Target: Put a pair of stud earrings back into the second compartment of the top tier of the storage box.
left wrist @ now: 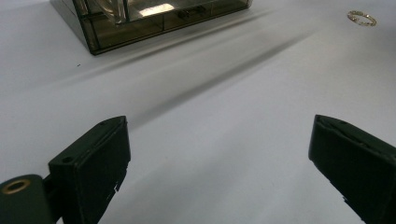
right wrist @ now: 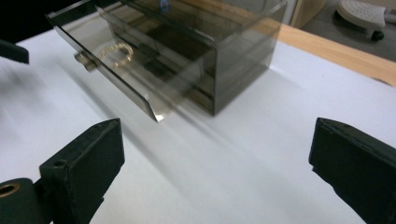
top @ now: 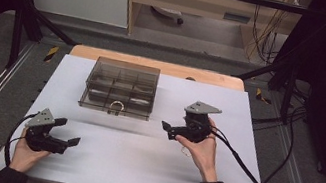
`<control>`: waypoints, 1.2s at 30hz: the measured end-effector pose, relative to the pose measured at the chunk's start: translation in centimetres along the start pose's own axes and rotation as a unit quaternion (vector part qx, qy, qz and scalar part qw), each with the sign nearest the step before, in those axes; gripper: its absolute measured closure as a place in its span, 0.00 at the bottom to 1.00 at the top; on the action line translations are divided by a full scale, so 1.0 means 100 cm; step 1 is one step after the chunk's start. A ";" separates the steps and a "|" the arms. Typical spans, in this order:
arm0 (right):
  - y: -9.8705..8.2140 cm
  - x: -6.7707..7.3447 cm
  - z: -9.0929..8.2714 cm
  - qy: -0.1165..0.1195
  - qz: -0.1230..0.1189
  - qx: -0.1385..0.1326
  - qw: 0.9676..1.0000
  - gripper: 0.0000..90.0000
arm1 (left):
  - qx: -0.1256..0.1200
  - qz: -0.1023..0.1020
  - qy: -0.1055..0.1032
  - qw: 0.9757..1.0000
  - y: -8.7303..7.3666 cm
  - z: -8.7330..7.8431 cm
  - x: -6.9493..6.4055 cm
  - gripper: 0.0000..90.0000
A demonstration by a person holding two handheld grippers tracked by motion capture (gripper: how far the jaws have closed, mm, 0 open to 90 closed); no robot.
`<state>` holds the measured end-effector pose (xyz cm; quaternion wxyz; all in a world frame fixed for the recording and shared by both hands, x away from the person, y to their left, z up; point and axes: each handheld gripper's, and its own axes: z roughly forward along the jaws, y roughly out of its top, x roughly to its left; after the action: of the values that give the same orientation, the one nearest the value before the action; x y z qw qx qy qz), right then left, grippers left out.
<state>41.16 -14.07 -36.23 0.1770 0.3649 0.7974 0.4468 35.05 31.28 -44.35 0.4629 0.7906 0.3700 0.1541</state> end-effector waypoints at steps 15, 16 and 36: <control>-0.054 -0.034 -0.012 -0.021 0.024 0.040 0.999 0.08 | 0.003 0.001 0.001 1.000 0.000 0.001 0.000 0.06; -0.058 -0.036 -0.012 -0.020 0.023 0.045 0.999 0.09 | 0.003 0.001 0.002 1.000 0.000 0.001 0.000 0.06; -0.096 -0.052 -0.008 -0.019 0.025 0.085 0.996 0.56 | 0.003 0.001 0.001 1.000 0.000 0.001 0.000 0.06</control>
<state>40.17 -21.60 -44.10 0.1491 0.4069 0.8195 0.3750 35.07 31.20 -44.41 0.4599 0.7923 0.3701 0.1543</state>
